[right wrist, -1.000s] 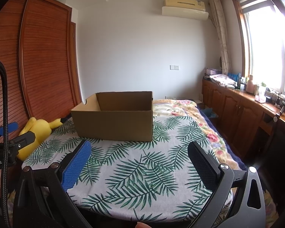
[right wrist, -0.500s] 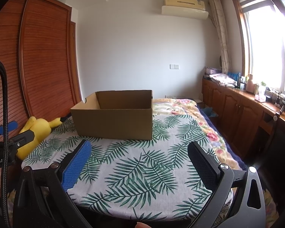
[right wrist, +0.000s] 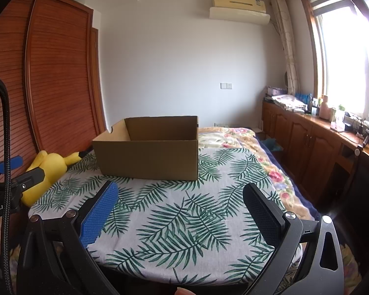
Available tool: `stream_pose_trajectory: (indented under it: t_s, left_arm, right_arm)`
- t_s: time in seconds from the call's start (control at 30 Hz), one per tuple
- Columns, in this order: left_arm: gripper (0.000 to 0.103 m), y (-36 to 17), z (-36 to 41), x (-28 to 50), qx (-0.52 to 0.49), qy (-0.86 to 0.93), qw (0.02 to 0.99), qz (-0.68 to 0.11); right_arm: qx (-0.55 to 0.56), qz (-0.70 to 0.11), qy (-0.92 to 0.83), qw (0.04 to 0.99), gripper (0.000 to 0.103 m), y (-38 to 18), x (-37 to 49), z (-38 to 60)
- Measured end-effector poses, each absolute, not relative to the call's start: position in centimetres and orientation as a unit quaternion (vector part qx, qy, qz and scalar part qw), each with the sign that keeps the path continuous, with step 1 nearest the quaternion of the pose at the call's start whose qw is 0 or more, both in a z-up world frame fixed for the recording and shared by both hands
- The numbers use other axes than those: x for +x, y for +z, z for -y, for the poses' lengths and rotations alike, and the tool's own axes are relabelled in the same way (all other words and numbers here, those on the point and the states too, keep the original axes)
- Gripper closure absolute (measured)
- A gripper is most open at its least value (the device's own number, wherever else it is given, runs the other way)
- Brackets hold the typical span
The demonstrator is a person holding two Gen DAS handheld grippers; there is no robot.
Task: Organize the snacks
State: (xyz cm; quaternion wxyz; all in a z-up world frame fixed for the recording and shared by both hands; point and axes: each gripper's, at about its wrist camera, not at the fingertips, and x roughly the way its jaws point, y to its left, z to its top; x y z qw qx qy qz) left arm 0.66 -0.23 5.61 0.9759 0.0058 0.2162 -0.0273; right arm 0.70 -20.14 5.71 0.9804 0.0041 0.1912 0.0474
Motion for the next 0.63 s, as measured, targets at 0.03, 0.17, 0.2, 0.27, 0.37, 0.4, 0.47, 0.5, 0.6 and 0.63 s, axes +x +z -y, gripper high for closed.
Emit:
stream_pose_trajectory:
  t_s: [0.03,0.17,0.2,0.27,0.37,0.4,0.47,0.5,0.6,0.63]
  left_arm:
    - [0.004,5.64,0.23,0.66,0.006,-0.027,0.976,-0.216]
    - [0.004,5.63,0.21,0.59,0.006,-0.028,0.976,-0.216]
    - [0.004,5.63,0.21,0.6,0.005,-0.028,0.976,-0.216]
    - [0.004,5.63,0.22,0.58,0.005,-0.028,0.976,-0.216]
    - [0.004,5.64,0.2,0.55,0.005,-0.028,0.976,-0.215]
    - [0.004,5.64,0.2,0.56,0.005,-0.028,0.976,-0.216]
    - [0.004,5.63,0.2,0.56,0.005,-0.029,0.976,-0.216]
    - [0.004,5.63,0.21,0.56,0.005,-0.028,0.976,-0.216]
    - [0.004,5.69,0.19,0.52,0.005,-0.028,0.976,-0.217]
    - [0.004,5.7,0.19,0.51,0.005,-0.027,0.976,-0.217]
  right_arm:
    - [0.003,-0.191,0.047,0.98,0.0,5.71,0.69,20.14]
    - [0.003,-0.191,0.047,0.981,0.0,5.72,0.65,20.17]
    - [0.003,-0.191,0.047,0.981,0.0,5.71,0.65,20.17]
    - [0.003,-0.191,0.048,0.98,0.0,5.73,0.65,20.18]
    - [0.001,-0.19,0.048,0.981,0.0,5.73,0.64,20.15]
    - [0.0,-0.19,0.048,0.981,0.0,5.69,0.63,20.16]
    - [0.0,-0.19,0.047,0.981,0.0,5.62,0.62,20.22]
    - [0.0,-0.191,0.047,0.98,0.0,5.59,0.65,20.26]
    - [0.0,-0.192,0.048,0.98,0.0,5.49,0.7,20.25]
    - [0.0,-0.192,0.048,0.98,0.0,5.49,0.69,20.26]
